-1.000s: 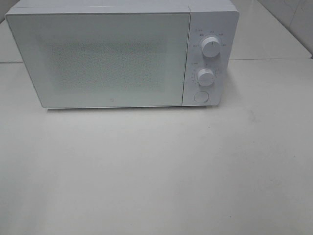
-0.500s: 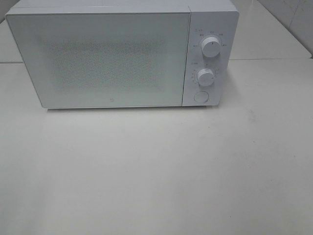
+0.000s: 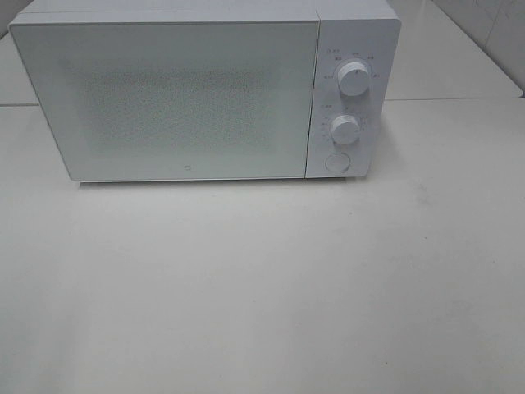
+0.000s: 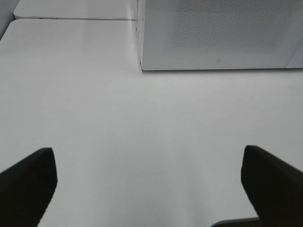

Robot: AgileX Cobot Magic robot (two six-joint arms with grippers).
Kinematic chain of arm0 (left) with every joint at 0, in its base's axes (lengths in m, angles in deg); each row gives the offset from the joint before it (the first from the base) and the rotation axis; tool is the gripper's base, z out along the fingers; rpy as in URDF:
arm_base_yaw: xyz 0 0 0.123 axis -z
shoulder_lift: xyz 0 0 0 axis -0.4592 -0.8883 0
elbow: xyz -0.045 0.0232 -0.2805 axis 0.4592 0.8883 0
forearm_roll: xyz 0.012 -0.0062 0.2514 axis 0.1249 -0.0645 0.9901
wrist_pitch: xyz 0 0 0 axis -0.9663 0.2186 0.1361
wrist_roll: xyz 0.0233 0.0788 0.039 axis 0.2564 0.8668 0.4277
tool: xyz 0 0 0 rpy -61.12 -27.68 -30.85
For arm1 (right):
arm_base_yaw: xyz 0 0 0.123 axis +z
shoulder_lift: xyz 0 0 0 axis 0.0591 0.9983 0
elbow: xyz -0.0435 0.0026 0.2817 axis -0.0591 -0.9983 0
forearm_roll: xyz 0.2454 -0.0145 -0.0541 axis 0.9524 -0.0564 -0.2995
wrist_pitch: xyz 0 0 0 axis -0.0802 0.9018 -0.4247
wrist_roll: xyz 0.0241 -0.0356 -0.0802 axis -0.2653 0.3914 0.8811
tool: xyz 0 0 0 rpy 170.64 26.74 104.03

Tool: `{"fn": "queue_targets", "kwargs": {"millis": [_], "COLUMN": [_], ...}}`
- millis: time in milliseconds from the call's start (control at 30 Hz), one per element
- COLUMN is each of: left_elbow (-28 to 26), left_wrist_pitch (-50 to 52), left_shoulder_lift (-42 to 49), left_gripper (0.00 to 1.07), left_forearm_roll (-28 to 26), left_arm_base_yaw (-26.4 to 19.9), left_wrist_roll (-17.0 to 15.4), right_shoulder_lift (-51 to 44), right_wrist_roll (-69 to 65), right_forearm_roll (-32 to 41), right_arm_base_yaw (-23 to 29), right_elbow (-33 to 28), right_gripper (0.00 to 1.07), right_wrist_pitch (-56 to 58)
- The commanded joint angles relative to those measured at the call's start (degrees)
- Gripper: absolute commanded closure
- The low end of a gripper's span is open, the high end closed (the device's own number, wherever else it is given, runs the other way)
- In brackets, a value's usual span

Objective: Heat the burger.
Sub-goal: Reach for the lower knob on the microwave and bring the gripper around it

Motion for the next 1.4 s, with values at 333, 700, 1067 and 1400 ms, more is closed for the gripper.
{"fn": "queue_targets", "kwargs": {"millis": [333,700,1067,1400], "left_elbow": [0.11,0.11,0.11,0.11], "left_wrist_pitch": [0.63,0.63,0.63,0.63], "left_shoulder_lift": [1.2,1.2,1.2,1.2], "left_gripper": [0.09,0.09,0.09,0.09], "left_forearm_roll": [-0.23,-0.23,-0.23,-0.23], "left_arm_base_yaw": [-0.17,-0.17,-0.17,-0.17], "left_wrist_roll": [0.06,0.06,0.06,0.06], "right_shoulder_lift": [-1.55,-1.55,-1.55,-0.4], "right_wrist_roll": [0.4,0.4,0.4,0.11], "right_forearm_roll": [0.0,0.0,0.0,0.06], "right_arm_base_yaw": [-0.4,-0.4,-0.4,-0.4], "right_elbow": [-0.17,-0.17,-0.17,1.83], "right_gripper": [0.32,0.32,0.32,0.32], "right_wrist_pitch": [-0.11,-0.11,-0.11,-4.98]}}
